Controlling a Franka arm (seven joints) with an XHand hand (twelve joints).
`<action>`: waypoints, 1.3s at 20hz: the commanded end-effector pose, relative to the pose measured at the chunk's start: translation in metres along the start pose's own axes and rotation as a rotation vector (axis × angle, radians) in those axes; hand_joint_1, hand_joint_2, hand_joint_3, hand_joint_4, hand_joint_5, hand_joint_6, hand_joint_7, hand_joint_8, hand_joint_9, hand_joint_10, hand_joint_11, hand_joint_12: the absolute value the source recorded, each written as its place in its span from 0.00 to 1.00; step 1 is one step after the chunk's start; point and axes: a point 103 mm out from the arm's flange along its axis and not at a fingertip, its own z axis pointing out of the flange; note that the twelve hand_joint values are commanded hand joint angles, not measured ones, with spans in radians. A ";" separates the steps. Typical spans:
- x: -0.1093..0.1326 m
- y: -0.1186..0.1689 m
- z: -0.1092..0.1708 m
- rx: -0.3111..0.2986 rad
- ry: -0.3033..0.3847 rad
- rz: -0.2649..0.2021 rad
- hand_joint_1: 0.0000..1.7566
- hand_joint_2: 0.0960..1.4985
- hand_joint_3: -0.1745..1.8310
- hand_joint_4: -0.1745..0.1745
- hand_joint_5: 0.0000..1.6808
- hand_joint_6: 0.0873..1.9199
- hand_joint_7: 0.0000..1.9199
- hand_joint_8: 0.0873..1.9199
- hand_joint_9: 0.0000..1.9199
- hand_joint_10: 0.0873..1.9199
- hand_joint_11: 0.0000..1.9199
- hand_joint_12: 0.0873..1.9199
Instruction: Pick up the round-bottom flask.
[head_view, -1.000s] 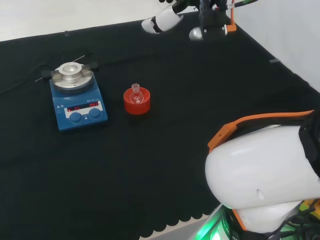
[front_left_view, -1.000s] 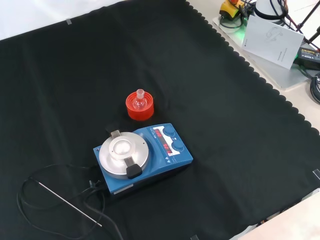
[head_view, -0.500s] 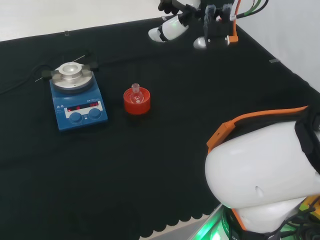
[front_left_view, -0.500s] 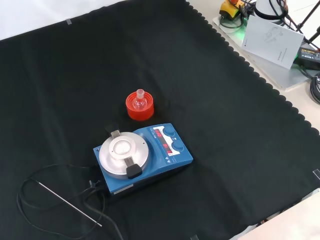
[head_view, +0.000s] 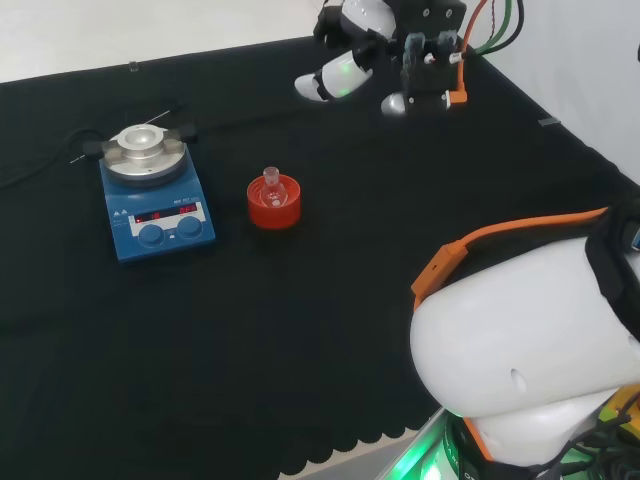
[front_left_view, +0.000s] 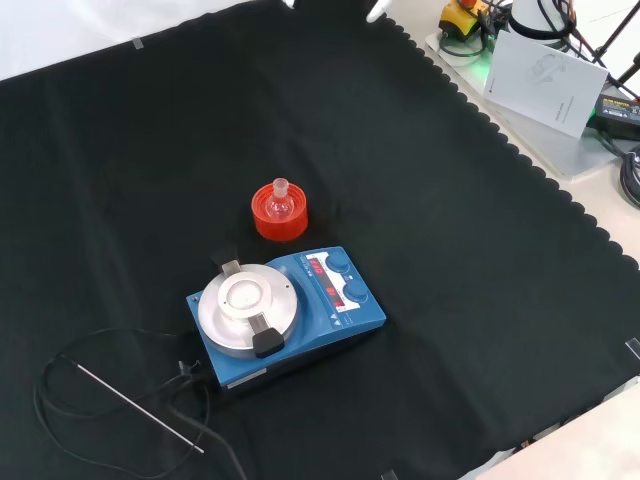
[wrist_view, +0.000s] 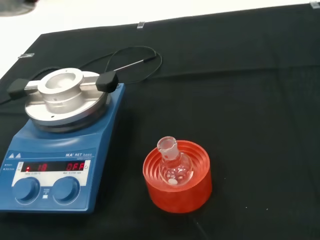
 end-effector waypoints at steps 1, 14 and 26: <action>-0.004 0.005 0.017 -0.005 0.031 -0.012 0.40 0.25 0.47 0.18 0.20 0.33 0.24 0.39 0.21 0.43 0.02 0.79; -0.024 0.039 0.062 0.011 0.070 -0.036 0.42 0.24 0.48 0.16 0.19 0.37 0.29 0.41 0.29 0.43 0.06 0.78; -0.036 0.057 0.092 0.010 0.139 -0.085 0.42 0.23 0.48 0.15 0.18 0.38 0.32 0.43 0.35 0.44 0.11 0.77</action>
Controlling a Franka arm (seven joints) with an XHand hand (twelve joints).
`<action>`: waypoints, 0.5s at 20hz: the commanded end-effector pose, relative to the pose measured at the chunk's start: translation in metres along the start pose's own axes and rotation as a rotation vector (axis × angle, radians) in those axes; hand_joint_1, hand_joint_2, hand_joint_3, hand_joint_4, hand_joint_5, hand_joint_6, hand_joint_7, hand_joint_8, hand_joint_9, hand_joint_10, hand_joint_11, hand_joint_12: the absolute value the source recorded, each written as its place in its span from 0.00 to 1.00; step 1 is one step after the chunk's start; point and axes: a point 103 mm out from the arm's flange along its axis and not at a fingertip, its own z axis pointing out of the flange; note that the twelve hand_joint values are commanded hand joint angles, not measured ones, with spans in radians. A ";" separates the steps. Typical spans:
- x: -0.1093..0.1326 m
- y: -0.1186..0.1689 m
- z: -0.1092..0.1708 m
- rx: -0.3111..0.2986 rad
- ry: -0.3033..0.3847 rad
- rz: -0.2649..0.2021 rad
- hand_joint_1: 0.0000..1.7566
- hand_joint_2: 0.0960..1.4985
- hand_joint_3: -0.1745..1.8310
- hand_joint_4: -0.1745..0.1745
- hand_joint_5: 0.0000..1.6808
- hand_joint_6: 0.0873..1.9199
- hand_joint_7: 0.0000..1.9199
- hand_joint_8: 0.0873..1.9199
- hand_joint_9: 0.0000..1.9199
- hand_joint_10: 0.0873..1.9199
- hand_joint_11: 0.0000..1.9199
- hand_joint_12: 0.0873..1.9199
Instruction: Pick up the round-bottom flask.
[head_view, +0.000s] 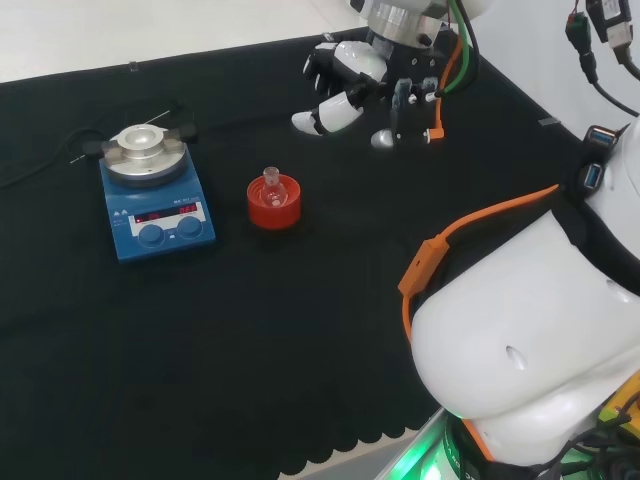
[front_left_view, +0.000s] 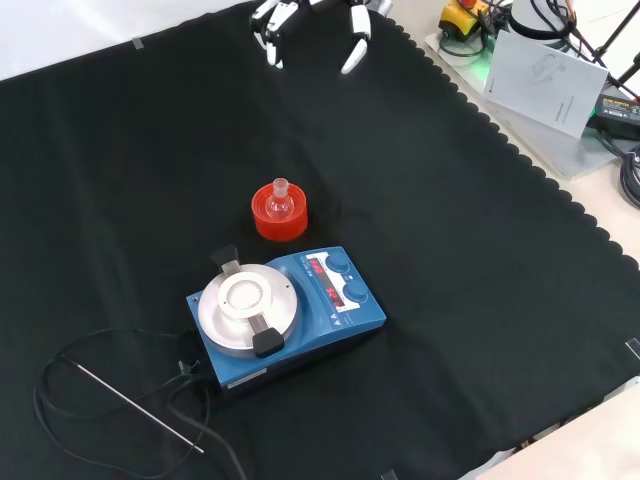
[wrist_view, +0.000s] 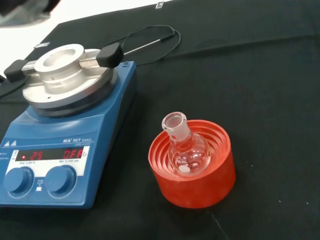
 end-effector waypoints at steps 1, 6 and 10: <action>-0.013 0.015 0.021 0.007 0.050 -0.025 0.42 0.23 0.48 0.15 0.18 0.39 0.32 0.43 0.35 0.44 0.11 0.77; -0.017 0.022 0.033 -0.008 0.088 -0.061 0.42 0.23 0.48 0.14 0.19 0.39 0.32 0.43 0.35 0.44 0.11 0.77; -0.025 0.027 0.045 -0.014 0.136 -0.077 0.42 0.23 0.48 0.13 0.19 0.39 0.33 0.44 0.35 0.45 0.11 0.77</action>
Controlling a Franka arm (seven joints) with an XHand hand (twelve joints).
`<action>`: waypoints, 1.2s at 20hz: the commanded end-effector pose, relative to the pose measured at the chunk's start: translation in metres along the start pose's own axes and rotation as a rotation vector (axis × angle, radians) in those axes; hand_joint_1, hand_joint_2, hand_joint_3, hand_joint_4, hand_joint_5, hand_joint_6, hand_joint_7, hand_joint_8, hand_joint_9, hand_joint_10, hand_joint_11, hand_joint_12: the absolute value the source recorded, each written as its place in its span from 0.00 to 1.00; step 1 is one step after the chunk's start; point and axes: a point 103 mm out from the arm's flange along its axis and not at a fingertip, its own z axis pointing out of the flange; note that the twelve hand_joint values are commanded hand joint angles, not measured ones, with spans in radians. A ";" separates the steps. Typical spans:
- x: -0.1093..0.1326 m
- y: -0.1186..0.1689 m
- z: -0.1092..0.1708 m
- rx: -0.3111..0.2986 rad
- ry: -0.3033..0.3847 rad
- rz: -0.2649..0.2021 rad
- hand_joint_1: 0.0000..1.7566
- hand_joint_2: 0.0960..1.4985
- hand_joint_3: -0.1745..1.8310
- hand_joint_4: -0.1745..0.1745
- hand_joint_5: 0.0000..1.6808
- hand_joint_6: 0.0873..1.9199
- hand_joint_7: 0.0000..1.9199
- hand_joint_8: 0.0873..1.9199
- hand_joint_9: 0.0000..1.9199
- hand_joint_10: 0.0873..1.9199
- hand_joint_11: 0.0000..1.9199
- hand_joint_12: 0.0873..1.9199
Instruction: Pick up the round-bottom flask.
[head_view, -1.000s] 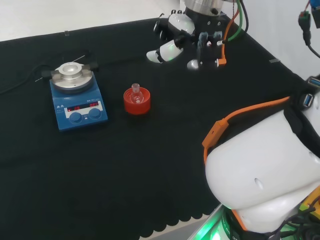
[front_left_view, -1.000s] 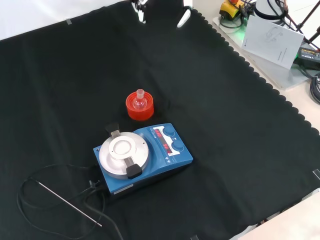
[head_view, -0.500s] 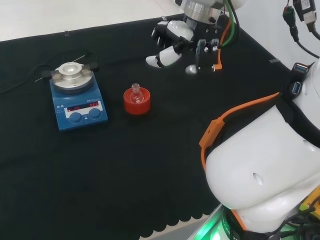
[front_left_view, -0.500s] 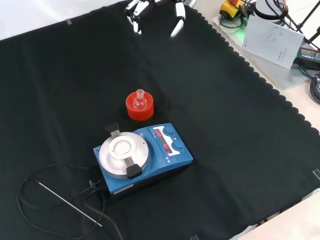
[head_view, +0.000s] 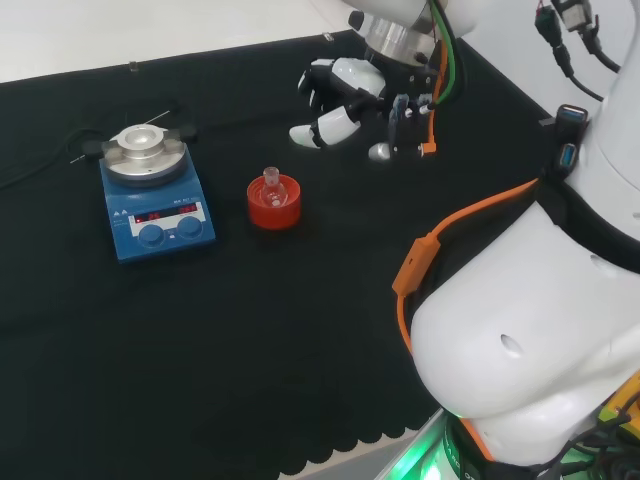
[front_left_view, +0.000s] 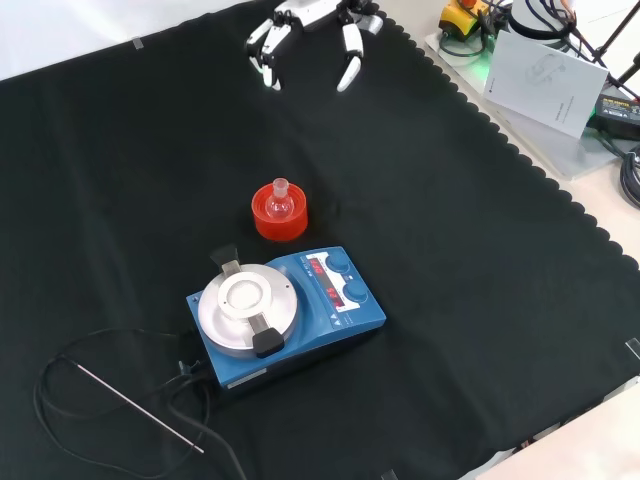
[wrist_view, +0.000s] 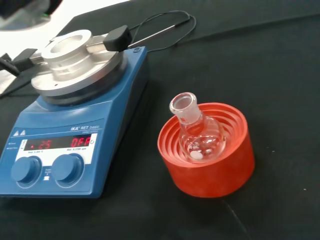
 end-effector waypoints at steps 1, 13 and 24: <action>-0.016 0.014 0.016 -0.043 0.077 -0.036 0.42 0.23 0.48 0.13 0.19 0.39 0.33 0.44 0.35 0.45 0.11 0.77; -0.040 0.034 0.040 -0.036 0.091 -0.003 0.45 0.22 0.48 0.11 0.21 0.44 0.36 0.45 0.35 0.45 0.11 0.77; -0.041 0.063 0.060 -0.004 0.092 -0.040 0.46 0.21 0.49 0.11 0.21 0.46 0.36 0.45 0.35 0.45 0.11 0.77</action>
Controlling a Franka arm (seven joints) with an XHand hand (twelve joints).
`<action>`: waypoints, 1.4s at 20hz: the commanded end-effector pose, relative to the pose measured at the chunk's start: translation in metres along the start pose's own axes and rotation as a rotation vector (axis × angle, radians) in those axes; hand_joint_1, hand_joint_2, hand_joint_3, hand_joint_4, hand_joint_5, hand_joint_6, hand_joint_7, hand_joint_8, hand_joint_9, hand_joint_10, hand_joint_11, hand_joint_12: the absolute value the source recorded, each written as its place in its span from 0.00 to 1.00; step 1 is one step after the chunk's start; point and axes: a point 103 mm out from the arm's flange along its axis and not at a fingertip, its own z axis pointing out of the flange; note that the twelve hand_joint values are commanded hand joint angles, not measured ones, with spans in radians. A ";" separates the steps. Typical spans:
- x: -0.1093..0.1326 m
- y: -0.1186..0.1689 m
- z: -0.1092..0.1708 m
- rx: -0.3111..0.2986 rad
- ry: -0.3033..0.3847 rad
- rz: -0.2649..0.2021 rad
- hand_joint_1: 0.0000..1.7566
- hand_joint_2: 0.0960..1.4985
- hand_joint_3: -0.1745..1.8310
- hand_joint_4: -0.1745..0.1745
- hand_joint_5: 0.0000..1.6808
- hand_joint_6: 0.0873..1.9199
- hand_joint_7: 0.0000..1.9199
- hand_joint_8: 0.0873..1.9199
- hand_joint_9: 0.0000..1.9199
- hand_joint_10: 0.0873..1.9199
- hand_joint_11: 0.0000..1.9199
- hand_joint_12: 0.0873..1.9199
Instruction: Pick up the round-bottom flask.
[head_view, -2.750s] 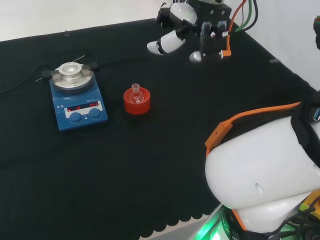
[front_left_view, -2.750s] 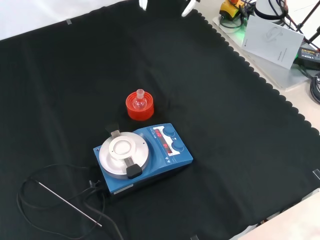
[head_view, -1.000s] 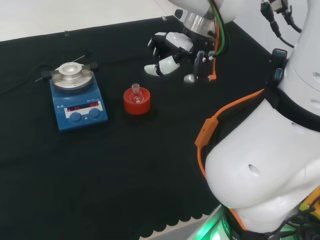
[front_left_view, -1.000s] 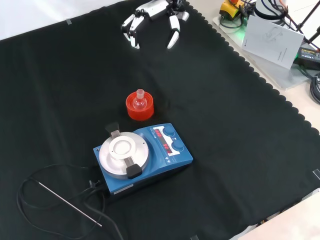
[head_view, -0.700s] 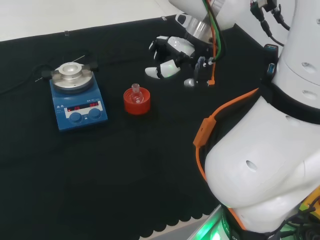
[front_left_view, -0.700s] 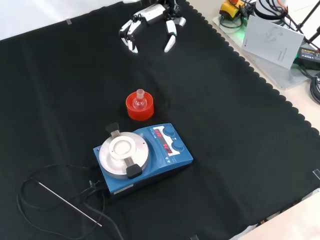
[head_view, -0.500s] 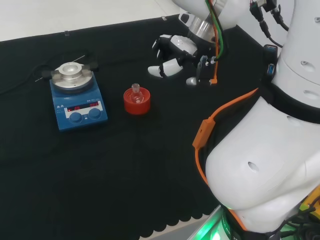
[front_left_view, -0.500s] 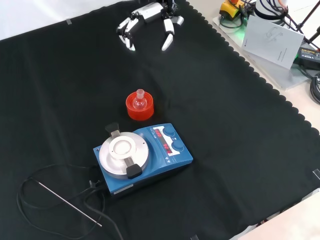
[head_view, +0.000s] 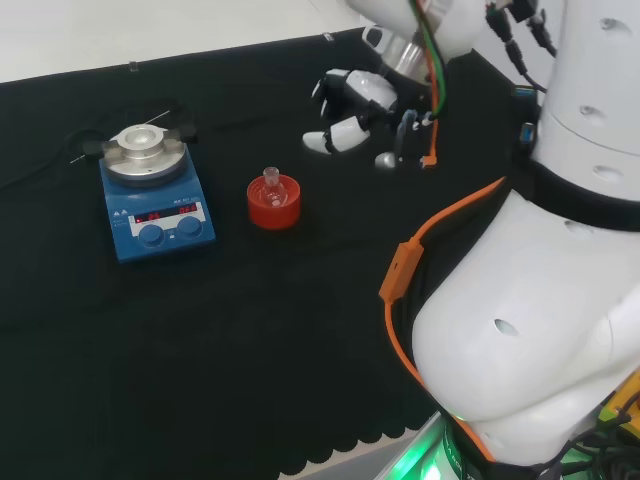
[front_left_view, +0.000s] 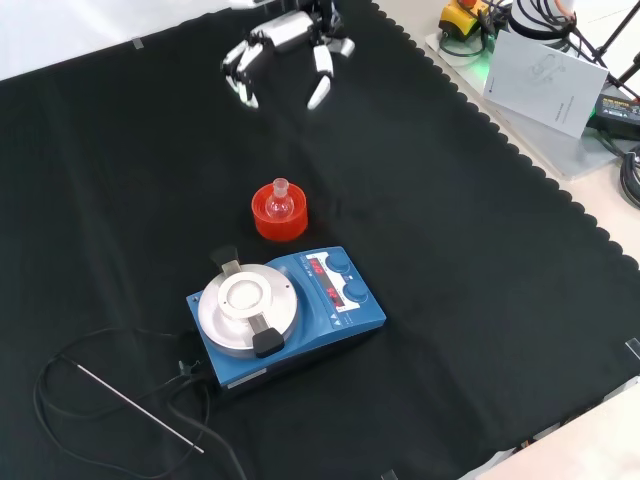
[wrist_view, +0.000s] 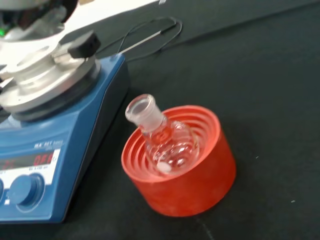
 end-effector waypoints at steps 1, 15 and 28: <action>0.003 0.032 0.031 0.038 0.014 -0.044 0.46 0.21 0.49 0.10 0.21 0.46 0.37 0.45 0.35 0.45 0.11 0.77; -0.004 0.060 0.049 0.054 0.065 -0.080 0.47 0.21 0.49 0.10 0.21 0.47 0.38 0.46 0.36 0.45 0.11 0.77; 0.001 0.071 0.067 0.093 0.080 -0.093 0.47 0.21 0.49 0.10 0.21 0.48 0.38 0.46 0.36 0.45 0.11 0.77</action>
